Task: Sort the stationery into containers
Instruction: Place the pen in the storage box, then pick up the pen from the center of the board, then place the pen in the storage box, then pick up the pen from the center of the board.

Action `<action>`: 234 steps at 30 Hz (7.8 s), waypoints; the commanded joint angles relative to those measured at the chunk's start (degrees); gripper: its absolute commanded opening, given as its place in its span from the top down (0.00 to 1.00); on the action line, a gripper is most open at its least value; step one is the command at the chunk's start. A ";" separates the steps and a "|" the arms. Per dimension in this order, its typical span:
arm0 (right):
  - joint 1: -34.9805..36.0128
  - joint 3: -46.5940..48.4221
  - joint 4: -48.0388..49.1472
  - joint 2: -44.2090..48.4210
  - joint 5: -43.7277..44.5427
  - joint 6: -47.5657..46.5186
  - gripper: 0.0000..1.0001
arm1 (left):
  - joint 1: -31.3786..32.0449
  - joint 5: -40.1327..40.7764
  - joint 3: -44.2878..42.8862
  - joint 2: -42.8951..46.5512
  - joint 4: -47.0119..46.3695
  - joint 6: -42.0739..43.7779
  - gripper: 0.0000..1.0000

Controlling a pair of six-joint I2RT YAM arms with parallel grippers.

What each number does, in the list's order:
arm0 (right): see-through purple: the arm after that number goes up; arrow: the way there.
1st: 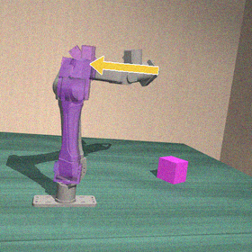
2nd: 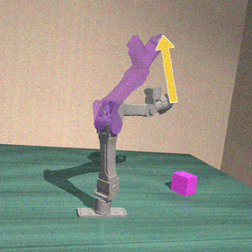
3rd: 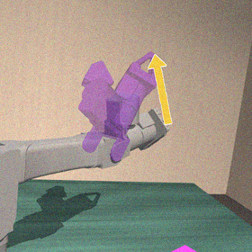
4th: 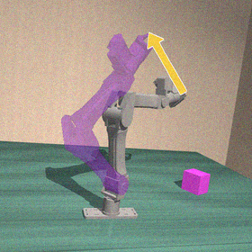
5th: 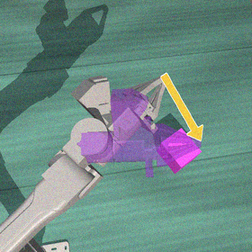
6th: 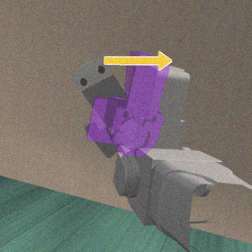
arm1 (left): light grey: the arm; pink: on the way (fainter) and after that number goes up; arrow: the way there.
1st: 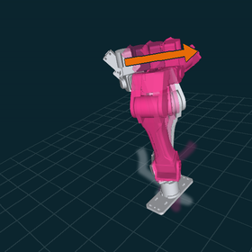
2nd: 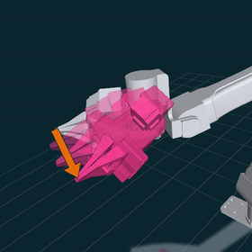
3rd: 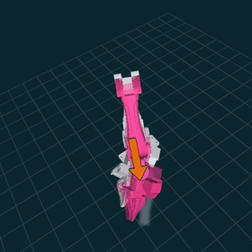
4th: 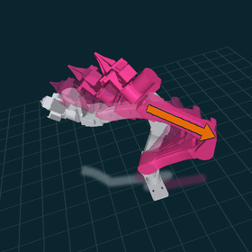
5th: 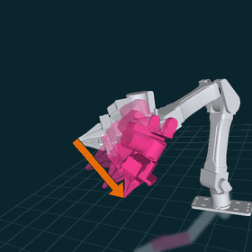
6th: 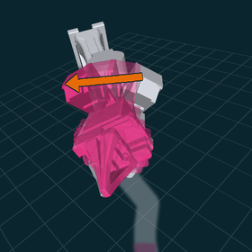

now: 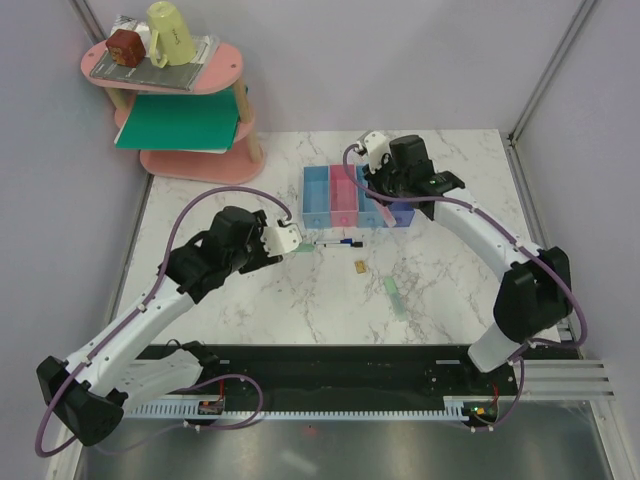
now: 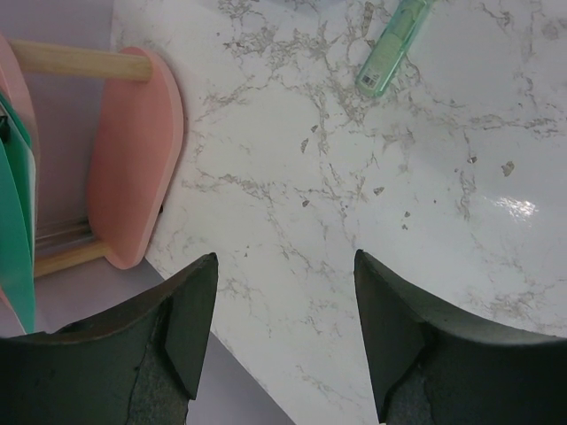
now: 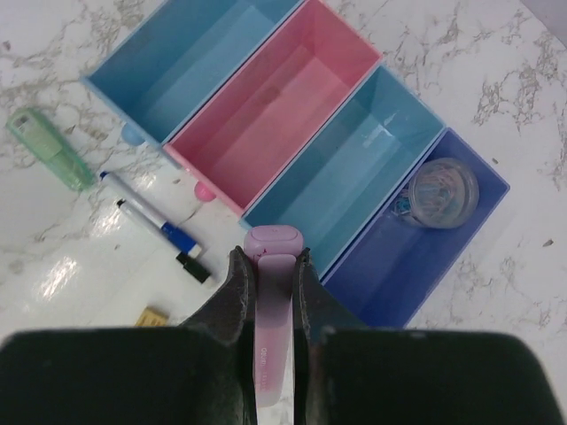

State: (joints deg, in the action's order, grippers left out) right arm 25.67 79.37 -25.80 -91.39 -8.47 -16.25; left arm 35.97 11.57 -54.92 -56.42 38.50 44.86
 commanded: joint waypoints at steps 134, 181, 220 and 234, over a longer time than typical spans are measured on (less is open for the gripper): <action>-5.19 10.27 -0.57 -6.15 1.53 -3.09 0.79 | -6.79 -29.06 -5.46 -50.27 -10.12 17.89 0.55; -5.37 10.36 13.15 -20.76 0.82 1.84 0.24 | -8.54 -31.08 -10.57 -41.05 1.22 8.84 0.57; -5.28 8.96 9.98 -6.43 -0.85 2.19 0.21 | -8.46 -30.12 -2.30 -46.76 -8.18 5.06 0.98; -6.77 7.82 8.31 -4.06 1.00 1.66 0.20 | -8.46 -32.22 -12.75 -42.98 -3.44 -1.44 0.98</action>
State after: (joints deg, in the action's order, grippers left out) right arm 19.99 87.55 -17.58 -98.45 -8.91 -14.17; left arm 27.40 -19.29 -61.63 -100.36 32.27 47.92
